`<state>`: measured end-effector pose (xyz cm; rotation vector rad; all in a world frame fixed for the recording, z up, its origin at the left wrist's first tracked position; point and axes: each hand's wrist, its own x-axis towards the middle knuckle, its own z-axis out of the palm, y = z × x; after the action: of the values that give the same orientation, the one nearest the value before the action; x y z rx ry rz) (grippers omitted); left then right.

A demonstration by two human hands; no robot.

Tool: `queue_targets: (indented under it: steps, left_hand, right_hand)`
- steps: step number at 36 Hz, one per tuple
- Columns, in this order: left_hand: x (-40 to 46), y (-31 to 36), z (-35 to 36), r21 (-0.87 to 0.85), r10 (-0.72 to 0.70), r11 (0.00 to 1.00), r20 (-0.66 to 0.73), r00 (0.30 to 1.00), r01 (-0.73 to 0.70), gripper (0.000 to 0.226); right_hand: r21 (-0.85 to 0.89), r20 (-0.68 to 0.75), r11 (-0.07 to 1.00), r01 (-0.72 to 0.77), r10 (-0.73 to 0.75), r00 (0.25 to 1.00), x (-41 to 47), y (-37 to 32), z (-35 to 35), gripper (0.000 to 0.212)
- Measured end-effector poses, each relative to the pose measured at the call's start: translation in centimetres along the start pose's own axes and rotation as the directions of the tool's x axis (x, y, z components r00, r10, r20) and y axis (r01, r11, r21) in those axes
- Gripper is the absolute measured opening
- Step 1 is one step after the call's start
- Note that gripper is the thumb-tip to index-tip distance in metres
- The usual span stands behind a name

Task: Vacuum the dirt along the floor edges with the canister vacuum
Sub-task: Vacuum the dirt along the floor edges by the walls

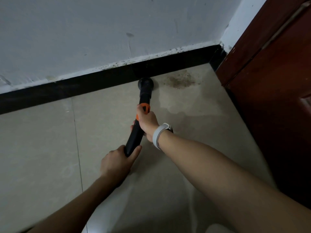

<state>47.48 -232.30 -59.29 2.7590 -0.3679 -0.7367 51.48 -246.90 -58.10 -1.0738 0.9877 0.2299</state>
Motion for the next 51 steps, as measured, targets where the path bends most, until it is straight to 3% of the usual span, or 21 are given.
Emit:
queue_targets:
  steps: [7, 15, 42, 51]
  left_hand:
    - [2.7, 2.2, -0.7, 0.092, 0.109, 0.989, 0.030, 0.994, -0.112, 0.048]
    - [4.4, 5.0, -1.0, 0.130, 0.169, 0.976, 0.059, 0.984, -0.176, 0.050]
    - [7.7, 14.9, -0.6, 0.140, 0.300, 0.935, 0.180, 0.937, -0.327, 0.054]
    - [5.9, 15.2, 0.4, 0.109, 0.337, 0.919, 0.284, 0.898, -0.379, 0.050]
  right_hand:
    - [0.032, -0.088, 0.998, 0.055, -0.052, 0.995, 1.2, -1.6, -2.5, 0.035]
    - [0.081, -0.129, 0.995, 0.060, -0.049, 0.990, 2.1, -3.4, -5.0, 0.038]
    - [0.199, -0.318, 0.972, 0.121, -0.053, 0.947, 3.9, -7.8, -14.0, 0.035]
    - [0.265, -0.377, 0.959, 0.105, 0.003, 0.926, 2.3, -5.4, -15.8, 0.037]
